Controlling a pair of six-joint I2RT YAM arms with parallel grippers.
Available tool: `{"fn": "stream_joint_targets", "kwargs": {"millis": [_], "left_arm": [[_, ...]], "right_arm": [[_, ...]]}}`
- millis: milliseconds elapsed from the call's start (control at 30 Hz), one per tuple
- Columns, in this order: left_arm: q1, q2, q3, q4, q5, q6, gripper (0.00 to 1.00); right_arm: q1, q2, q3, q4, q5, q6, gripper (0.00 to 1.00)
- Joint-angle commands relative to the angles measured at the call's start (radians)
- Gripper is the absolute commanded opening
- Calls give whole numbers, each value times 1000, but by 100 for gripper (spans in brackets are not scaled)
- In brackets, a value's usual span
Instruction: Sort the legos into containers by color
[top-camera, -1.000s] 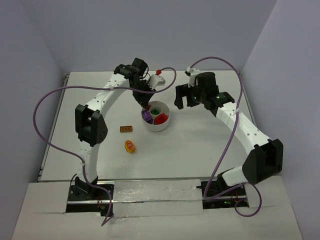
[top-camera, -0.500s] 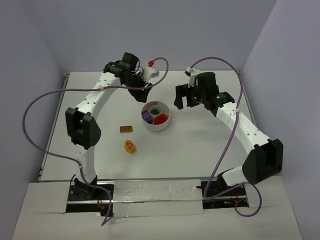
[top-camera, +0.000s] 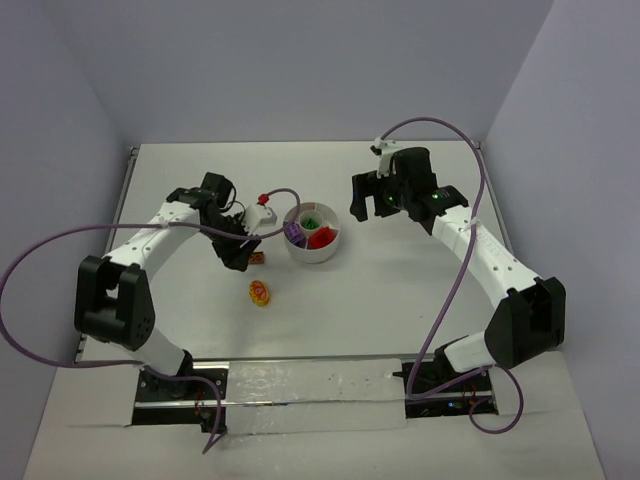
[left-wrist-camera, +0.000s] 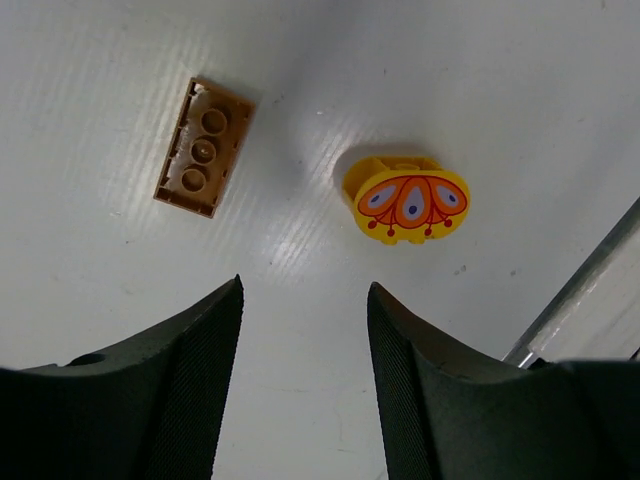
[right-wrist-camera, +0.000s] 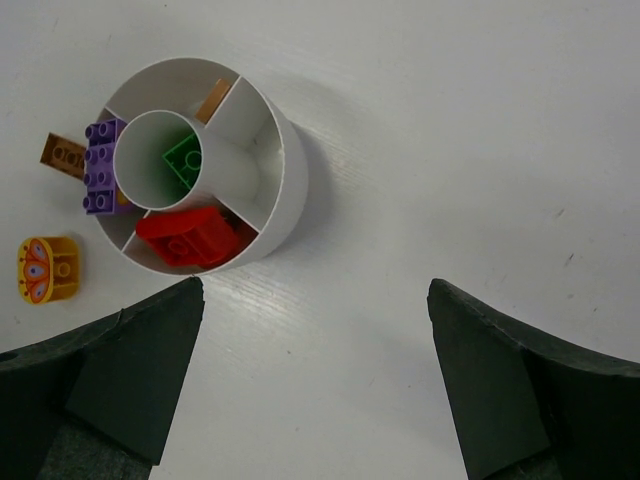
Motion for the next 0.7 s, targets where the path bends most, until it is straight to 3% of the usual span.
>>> {"fn": "stream_joint_targets", "kwargs": {"millis": [0, 467, 667], "left_arm": [[4, 52, 29, 111, 52, 65, 58], [4, 126, -61, 357, 134, 165, 56], [4, 162, -70, 381, 163, 200, 55]], "right_arm": [[-7, -21, -9, -10, 29, -12, 100], [-7, 0, -15, -31, 42, -18, 100], [-7, 12, -12, -38, 47, -19, 100]]}}
